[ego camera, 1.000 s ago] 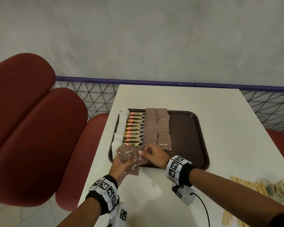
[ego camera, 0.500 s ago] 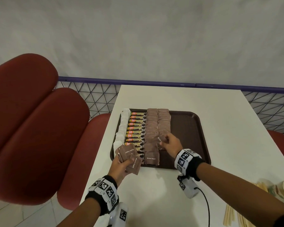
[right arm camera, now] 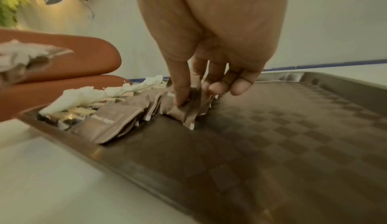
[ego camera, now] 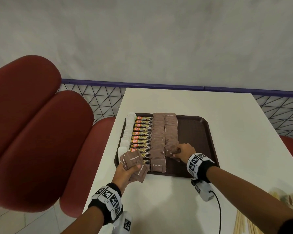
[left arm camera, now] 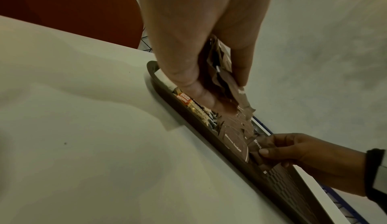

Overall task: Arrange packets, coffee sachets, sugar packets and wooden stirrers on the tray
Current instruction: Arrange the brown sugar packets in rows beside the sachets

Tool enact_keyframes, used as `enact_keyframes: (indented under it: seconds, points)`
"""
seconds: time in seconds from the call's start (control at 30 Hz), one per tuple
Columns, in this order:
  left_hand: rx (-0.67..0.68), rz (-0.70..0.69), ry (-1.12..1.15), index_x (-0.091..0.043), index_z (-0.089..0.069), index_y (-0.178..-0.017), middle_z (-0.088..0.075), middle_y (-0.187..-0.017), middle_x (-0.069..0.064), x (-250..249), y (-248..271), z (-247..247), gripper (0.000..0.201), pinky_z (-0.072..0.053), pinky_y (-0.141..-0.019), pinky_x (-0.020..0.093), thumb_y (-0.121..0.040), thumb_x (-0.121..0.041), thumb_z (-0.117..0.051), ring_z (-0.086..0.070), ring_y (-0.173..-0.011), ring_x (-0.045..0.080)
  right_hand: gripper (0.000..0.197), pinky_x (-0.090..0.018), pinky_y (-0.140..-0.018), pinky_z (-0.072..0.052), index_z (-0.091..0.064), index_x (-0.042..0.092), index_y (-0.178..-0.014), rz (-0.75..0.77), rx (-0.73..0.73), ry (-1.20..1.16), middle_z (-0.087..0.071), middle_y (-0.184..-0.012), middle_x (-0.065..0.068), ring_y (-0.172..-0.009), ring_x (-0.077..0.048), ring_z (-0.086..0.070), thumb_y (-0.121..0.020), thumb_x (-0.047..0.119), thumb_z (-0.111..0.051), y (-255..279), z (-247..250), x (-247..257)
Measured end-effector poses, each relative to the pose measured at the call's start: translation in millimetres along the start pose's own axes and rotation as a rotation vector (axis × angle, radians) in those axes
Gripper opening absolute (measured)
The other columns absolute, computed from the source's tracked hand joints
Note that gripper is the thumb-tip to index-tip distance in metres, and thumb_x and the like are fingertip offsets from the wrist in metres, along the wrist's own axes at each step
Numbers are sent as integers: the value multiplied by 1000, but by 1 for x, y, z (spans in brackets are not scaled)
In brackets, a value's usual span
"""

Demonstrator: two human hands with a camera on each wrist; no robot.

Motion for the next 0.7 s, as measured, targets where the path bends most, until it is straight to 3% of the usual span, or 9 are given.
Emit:
enact_keyframes:
  seconds: [0.1,0.33,0.57,0.7]
  points:
    - [-6,4,7,-25,-54,-115,-68,-101,4,0,-1,0,42,-52,-70,33,-83,1,-63,-63,-91,23,35,-35,-99,-38,-54,12,-119,56,-38,126,-54,-125,-9,-119,-28,-44,-87,27,-57,-2,-2,5]
    - [2,25,31,-17,-56,-119,-68,-103,9,4,-5,0,40,-54,-71,33,-84,2,-62,-64,-91,24,58,-35,-101,-33,-37,20,-135,171,-138,284,-42,-132,-7,-124,-26,-36,-84,28,-63,-6,0,15]
    - [23,36,44,-13,-53,-123,-66,-106,12,4,-8,-5,42,-54,-73,35,-85,4,-58,-64,-90,24,45,-32,-97,-35,-39,15,-130,241,-251,217,-43,-130,-6,-119,-24,-39,-88,21,-54,8,1,23]
    - [23,20,31,-11,-51,-125,-68,-106,10,4,-9,-6,45,-54,-76,37,-84,5,-59,-64,-94,26,34,-30,-95,-36,-48,14,-119,371,-297,52,-49,-119,-2,-113,-21,-41,-90,30,-53,20,2,36]
Point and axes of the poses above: each hand's wrist, its own y-axis away from the middle knuckle, its own z-axis out of the back of the hand, x = y × z, the point moved 3 cm from there along -y, towards the middle knuckle
